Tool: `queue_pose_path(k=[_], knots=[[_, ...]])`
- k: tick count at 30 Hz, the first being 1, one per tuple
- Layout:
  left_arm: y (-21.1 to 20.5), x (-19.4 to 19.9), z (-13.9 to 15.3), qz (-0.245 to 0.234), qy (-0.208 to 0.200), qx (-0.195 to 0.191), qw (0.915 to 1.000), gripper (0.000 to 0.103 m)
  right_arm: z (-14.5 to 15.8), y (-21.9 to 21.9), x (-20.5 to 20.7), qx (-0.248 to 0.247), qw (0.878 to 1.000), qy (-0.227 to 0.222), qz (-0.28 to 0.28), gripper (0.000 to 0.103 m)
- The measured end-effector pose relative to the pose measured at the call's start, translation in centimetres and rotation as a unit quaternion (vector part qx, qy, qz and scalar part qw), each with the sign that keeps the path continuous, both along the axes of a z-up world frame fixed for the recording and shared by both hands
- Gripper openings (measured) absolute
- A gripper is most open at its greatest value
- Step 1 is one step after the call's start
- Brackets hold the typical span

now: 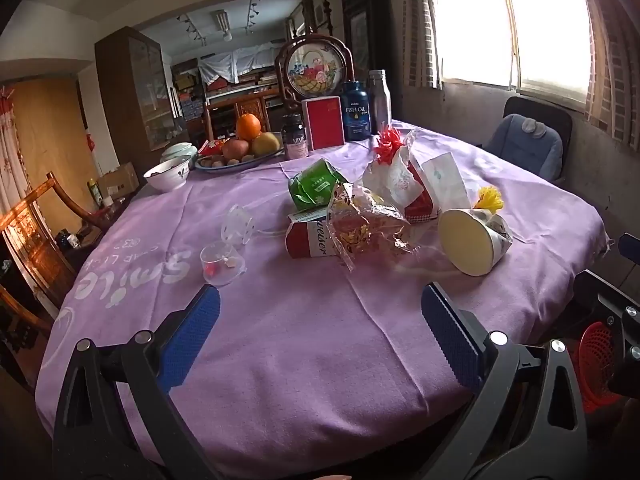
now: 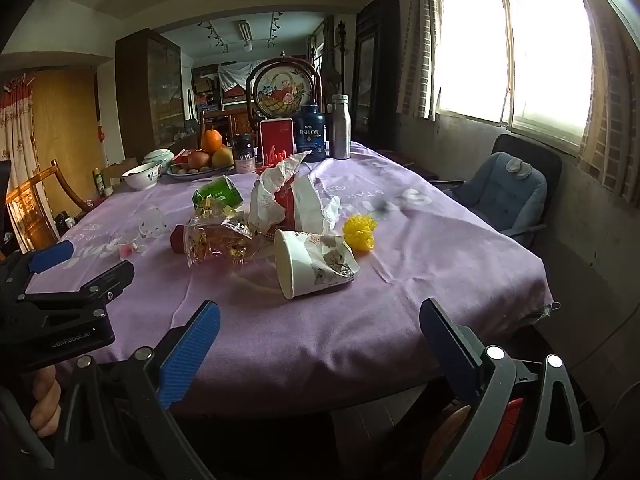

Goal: Collect trash

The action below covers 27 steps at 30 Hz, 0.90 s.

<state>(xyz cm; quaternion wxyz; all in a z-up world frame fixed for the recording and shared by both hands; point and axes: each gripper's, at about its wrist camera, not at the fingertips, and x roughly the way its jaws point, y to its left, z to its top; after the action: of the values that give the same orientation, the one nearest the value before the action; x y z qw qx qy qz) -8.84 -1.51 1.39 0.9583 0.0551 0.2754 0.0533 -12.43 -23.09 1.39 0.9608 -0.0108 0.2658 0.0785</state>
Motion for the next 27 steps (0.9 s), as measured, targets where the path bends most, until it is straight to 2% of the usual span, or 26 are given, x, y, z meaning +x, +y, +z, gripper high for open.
queue_pose_path(k=[27], knots=[[0.19, 0.25, -0.58, 0.004, 0.007, 0.003, 1.0, 0.097, -0.28, -0.04, -0.03, -0.002, 1.0, -0.003, 0.001, 0.097]])
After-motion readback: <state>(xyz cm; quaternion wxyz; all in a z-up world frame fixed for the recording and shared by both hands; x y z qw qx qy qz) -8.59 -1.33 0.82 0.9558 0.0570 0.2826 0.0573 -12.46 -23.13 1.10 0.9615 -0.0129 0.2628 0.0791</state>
